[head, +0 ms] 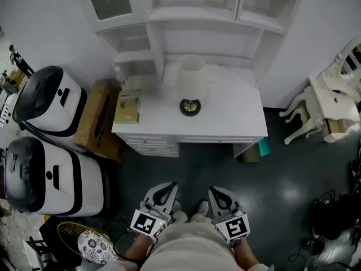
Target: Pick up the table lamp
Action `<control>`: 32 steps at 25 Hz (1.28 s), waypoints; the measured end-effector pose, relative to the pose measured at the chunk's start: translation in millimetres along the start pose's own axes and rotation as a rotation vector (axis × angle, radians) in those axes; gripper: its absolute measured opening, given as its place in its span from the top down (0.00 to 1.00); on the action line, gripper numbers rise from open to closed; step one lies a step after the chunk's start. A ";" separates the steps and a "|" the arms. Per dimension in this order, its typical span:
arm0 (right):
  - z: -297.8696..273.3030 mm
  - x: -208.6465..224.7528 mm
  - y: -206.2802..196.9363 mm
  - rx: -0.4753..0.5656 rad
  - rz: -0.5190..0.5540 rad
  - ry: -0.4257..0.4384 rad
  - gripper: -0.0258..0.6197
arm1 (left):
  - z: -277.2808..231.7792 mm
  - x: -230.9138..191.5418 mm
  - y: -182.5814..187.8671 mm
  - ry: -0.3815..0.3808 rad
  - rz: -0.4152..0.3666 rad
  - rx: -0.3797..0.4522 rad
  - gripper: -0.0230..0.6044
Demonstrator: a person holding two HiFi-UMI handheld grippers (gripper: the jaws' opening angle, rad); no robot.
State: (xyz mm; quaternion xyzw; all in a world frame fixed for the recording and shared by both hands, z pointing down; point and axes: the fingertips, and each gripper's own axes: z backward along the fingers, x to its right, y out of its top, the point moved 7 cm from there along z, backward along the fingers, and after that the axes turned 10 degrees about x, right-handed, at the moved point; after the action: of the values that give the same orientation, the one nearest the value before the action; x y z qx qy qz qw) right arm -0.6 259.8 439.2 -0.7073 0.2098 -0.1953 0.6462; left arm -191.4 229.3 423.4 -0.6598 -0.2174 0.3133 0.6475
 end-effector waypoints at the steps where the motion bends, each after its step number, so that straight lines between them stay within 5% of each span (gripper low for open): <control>1: 0.6 0.3 0.8 -0.005 -0.002 0.002 0.94 | -0.2 0.8 -0.8 0.002 0.001 -0.001 0.95; 17: 14.5 15.8 -0.5 0.039 -0.053 -0.019 0.94 | -10.5 17.5 -7.9 0.008 0.008 -0.024 0.95; 32: 46.0 72.9 -23.2 0.022 -0.055 -0.039 0.94 | -52.0 68.8 -22.7 0.030 0.000 -0.060 0.95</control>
State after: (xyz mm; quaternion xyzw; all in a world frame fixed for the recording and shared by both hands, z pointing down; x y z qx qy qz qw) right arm 86.5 259.8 458.6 -0.7095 0.1754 -0.2012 0.6522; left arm -103.9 241.1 435.1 -0.6835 -0.2169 0.2970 0.6306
